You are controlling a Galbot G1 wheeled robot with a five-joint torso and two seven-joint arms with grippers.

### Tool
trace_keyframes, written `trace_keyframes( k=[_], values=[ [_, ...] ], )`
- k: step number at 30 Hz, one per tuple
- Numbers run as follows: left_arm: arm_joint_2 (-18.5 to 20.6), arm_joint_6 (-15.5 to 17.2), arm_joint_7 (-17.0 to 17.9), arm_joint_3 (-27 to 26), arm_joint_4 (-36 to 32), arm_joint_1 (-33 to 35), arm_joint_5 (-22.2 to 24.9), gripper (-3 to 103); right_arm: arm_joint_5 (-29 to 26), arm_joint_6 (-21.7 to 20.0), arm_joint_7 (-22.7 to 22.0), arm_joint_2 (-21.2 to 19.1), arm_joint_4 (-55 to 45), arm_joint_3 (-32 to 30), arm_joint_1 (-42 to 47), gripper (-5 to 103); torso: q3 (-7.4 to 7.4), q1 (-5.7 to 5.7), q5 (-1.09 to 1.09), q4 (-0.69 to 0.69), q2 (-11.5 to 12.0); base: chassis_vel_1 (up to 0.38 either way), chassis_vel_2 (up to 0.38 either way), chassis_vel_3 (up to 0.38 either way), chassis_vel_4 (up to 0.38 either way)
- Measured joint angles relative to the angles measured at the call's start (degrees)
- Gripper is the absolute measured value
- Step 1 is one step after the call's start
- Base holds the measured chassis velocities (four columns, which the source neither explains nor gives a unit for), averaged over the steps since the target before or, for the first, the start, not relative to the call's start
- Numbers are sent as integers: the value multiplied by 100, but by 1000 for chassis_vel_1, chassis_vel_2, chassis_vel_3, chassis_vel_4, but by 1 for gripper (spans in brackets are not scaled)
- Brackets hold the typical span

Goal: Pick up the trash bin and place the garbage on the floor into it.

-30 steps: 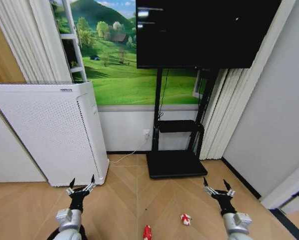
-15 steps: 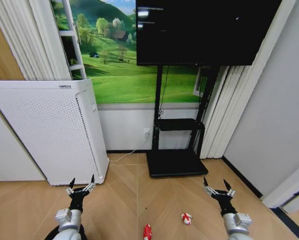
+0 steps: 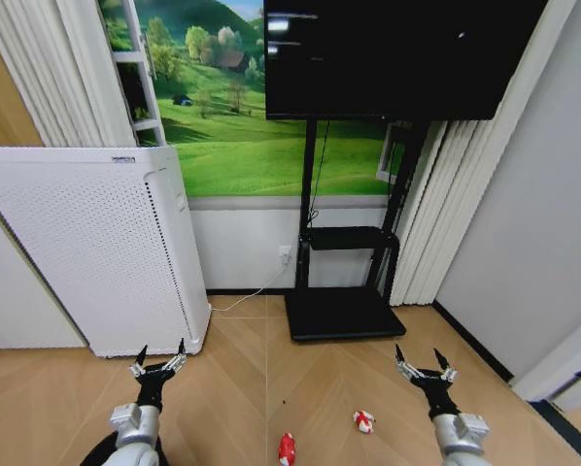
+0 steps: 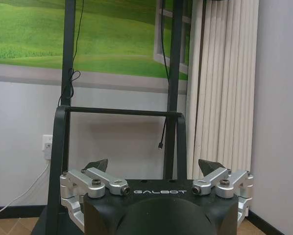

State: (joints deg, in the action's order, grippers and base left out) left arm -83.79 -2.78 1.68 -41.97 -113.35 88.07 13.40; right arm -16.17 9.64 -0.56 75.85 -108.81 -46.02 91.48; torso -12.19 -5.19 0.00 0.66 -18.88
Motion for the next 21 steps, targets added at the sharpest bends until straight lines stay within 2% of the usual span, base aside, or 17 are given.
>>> trace_keyframes(
  k=[21],
  values=[
    [-3,7,-8,4,24,-20,-15,100,-5,-4,3,-6,24,13,-28,100,358,147,0,0,507,0,0,0,0]
  ],
)
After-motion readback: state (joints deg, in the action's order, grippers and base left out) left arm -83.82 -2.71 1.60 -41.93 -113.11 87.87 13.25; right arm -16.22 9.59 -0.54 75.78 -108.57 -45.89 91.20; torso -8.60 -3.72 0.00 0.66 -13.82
